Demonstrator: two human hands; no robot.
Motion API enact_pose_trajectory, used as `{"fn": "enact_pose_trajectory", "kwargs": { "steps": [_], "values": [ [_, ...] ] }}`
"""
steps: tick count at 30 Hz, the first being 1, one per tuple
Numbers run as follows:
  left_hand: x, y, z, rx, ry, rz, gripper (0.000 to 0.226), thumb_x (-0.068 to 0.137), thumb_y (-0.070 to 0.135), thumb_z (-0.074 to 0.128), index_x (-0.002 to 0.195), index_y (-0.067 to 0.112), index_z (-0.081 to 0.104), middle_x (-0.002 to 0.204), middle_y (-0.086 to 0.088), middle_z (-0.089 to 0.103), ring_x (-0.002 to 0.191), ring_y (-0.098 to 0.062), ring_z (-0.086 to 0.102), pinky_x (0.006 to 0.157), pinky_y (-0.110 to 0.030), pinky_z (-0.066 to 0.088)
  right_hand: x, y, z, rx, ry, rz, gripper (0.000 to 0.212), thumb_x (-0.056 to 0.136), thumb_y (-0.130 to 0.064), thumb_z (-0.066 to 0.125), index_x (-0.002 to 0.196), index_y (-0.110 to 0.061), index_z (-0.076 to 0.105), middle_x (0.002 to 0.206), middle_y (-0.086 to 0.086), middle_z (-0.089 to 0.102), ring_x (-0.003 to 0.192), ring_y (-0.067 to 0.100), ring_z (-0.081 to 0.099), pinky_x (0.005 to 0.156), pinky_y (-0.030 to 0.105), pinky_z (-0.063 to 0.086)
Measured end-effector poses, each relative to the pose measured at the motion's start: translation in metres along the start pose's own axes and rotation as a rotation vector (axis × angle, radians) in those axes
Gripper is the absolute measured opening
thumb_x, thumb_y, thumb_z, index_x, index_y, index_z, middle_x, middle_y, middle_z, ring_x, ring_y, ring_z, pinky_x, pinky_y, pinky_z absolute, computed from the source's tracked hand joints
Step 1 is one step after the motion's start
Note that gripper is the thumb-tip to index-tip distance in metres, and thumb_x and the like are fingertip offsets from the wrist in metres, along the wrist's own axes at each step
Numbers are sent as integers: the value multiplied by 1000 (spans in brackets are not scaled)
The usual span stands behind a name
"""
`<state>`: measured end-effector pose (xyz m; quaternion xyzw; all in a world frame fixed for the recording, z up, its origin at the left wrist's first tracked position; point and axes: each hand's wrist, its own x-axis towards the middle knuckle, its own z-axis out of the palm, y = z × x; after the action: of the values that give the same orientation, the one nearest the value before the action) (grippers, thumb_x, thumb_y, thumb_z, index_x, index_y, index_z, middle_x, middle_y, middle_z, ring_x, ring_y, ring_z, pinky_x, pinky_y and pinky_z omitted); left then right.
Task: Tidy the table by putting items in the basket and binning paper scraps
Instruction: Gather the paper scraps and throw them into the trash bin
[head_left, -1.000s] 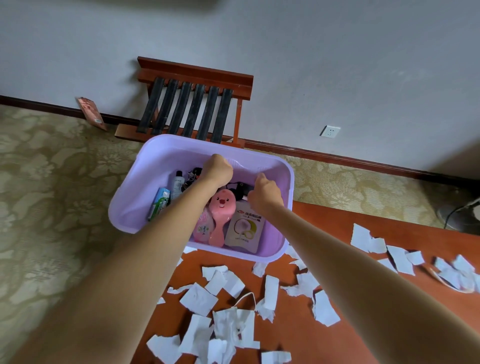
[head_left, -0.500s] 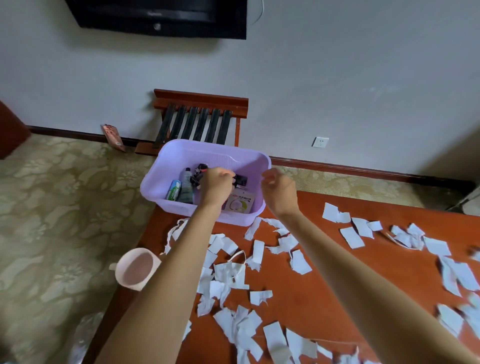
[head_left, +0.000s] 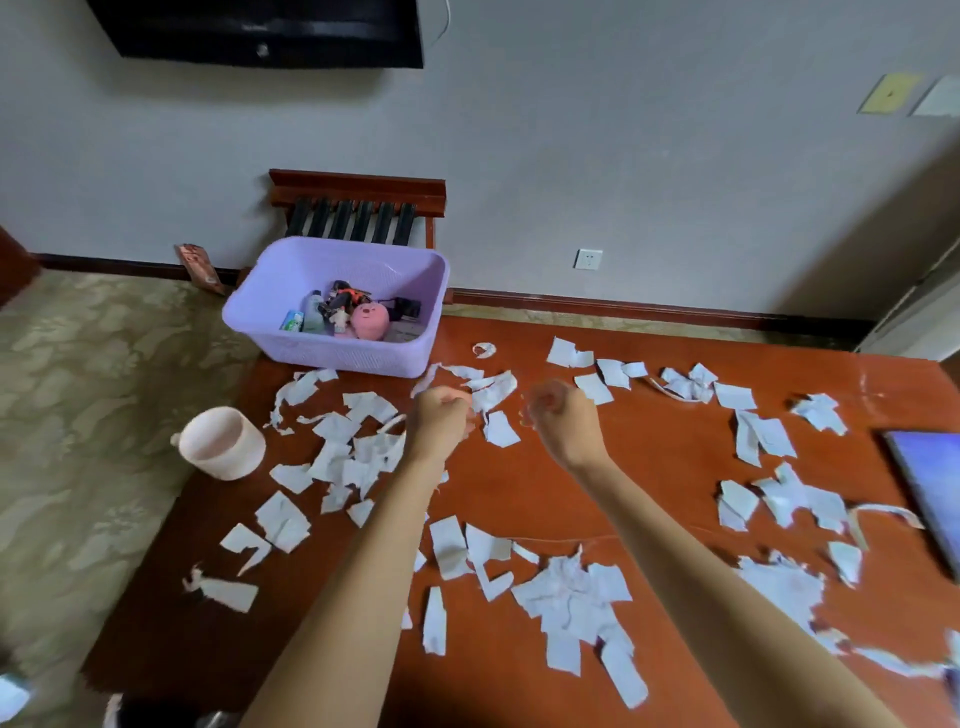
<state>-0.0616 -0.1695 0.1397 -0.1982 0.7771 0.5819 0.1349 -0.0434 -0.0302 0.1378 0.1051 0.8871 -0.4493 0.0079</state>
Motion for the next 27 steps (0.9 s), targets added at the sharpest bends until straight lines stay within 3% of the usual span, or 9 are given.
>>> {"fn": "enact_pose_trajectory", "kwargs": {
  "steps": [3, 5, 9, 13, 18, 21, 24, 27],
  "values": [
    [-27, -22, 25, 51, -4, -8, 27, 95, 9, 44, 112, 0, 63, 100, -12, 66, 95, -27, 67, 84, -33, 54, -25, 32, -9, 29, -67, 42, 24, 93, -4, 47, 108, 0, 65, 105, 14, 70, 92, 26, 69, 80, 31, 57],
    [-39, -37, 38, 124, -6, -12, 27, 96, 11, 44, 115, 2, 62, 110, -12, 66, 101, -26, 66, 85, -30, 54, -39, 53, -10, 35, -104, 68, 23, 93, -3, 47, 108, -1, 65, 105, 13, 70, 92, 24, 69, 75, 24, 55],
    [-54, -68, 55, 300, 4, 18, 28, 96, 11, 45, 117, 6, 63, 122, -10, 64, 112, -26, 61, 98, -40, 50, -58, 95, 4, 28, -143, 112, 21, 93, -4, 49, 106, -3, 66, 107, 12, 70, 91, 23, 68, 75, 24, 55],
    [-50, -102, 60, 472, 64, 127, 30, 95, 8, 47, 121, 7, 60, 128, -8, 61, 119, -24, 56, 100, -34, 46, -69, 124, 29, 28, -133, 90, 22, 91, -2, 49, 107, -3, 65, 106, 12, 69, 84, 18, 64, 68, 19, 52],
    [-42, -149, 53, 597, 276, 212, 30, 89, 5, 57, 118, 12, 61, 130, -9, 55, 122, -25, 48, 90, -34, 51, -82, 135, 66, 50, -108, 40, 24, 89, -2, 50, 107, -6, 66, 107, 12, 69, 88, 24, 67, 72, 24, 53],
    [-42, -172, 42, 669, 387, 243, 34, 87, 14, 62, 122, 14, 58, 133, -12, 49, 126, -27, 39, 95, -37, 48, -85, 134, 90, -22, -61, -83, 25, 89, -13, 57, 112, -9, 66, 111, 12, 66, 93, 23, 63, 75, 24, 47],
    [-39, -191, 30, 688, 368, 234, 52, 85, 31, 65, 132, 15, 48, 144, -12, 38, 136, -28, 31, 104, -41, 42, -86, 132, 114, -171, -34, -145, 33, 89, -21, 58, 120, -10, 60, 119, 12, 56, 107, 28, 57, 86, 31, 47],
    [-41, -202, 24, 700, 290, 222, 68, 83, 37, 67, 139, 13, 37, 142, -11, 42, 132, -29, 39, 100, -39, 44, -88, 133, 128, -331, -33, -133, 33, 87, -14, 58, 118, -4, 55, 123, 15, 50, 113, 33, 51, 90, 38, 47]
  ]
}}
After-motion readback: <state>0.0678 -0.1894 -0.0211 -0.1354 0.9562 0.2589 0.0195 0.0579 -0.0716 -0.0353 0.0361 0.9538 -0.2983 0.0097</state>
